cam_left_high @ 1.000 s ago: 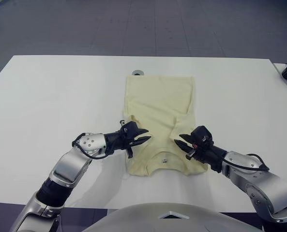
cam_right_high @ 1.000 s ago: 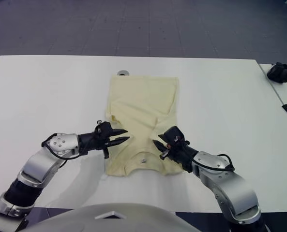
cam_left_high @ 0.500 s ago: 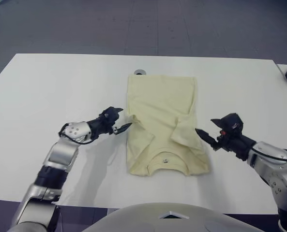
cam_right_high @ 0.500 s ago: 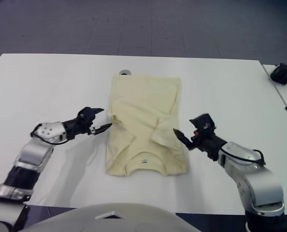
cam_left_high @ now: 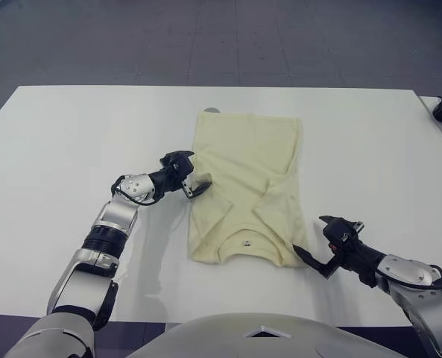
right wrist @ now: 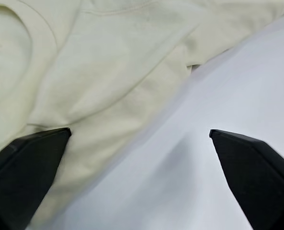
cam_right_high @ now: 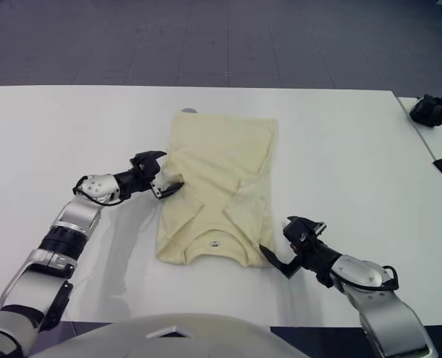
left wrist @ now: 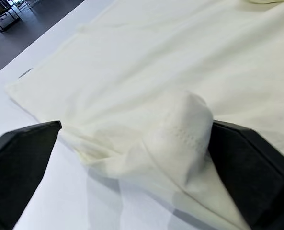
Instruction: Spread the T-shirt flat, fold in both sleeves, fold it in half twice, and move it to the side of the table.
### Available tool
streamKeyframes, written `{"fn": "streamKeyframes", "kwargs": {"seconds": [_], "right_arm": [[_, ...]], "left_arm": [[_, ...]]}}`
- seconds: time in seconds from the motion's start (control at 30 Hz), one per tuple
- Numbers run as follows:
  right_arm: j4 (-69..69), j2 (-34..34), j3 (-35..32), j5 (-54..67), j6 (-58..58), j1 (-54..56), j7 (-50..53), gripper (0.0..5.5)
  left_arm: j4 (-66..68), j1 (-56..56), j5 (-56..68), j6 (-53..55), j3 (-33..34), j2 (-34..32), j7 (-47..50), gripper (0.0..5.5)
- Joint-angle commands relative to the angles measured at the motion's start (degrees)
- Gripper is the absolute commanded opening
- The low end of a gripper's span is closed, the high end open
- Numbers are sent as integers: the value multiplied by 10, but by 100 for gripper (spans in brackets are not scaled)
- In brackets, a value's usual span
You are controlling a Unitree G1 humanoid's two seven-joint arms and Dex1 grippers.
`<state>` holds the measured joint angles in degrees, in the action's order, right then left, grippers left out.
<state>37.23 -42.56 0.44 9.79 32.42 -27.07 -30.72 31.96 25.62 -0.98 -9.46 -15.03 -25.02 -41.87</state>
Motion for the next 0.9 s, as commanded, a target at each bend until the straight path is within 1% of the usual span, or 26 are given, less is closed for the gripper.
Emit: {"fn": "streamKeyframes", "kwargs": {"seconds": [0.03, 0.07, 0.13, 0.23, 0.33, 0.43, 0.5, 0.63, 0.73, 0.9], "right_arm": [[-38, -15, 41, -65, -28, -1, 9, 540], [-38, -8, 40, -69, -39, 7, 12, 540], [-24, 11, 18, -60, -73, 21, 19, 540], [48, 47, -47, -18, -89, -2, 31, 540], [86, 52, -101, -4, -109, -42, 18, 540], [44, 30, -140, -37, -164, -66, 1, 540], [-9, 10, -142, -87, -231, -75, -3, 540], [-77, -18, -132, -171, -392, -120, -15, 540], [-112, -29, -121, -210, -480, -138, -18, 540], [-147, -31, -112, -248, -567, -165, -17, 540]], "left_arm": [[42, 8, -37, -6, -14, 9, 11, 539], [44, 10, -42, -13, -15, 8, 13, 539], [21, 6, -46, -23, -12, -2, 12, 539], [-71, -17, -30, -34, 9, -32, -6, 539], [-216, -87, 4, -40, 58, -76, -14, 539], [-349, -198, 26, -55, 116, -132, -24, 539], [-399, -271, 35, -83, 138, -168, -46, 539], [-405, -370, 33, -174, 145, -229, -100, 539], [-396, -393, 27, -218, 138, -249, -120, 539], [-374, -401, -8, -263, 113, -243, -113, 539]]}}
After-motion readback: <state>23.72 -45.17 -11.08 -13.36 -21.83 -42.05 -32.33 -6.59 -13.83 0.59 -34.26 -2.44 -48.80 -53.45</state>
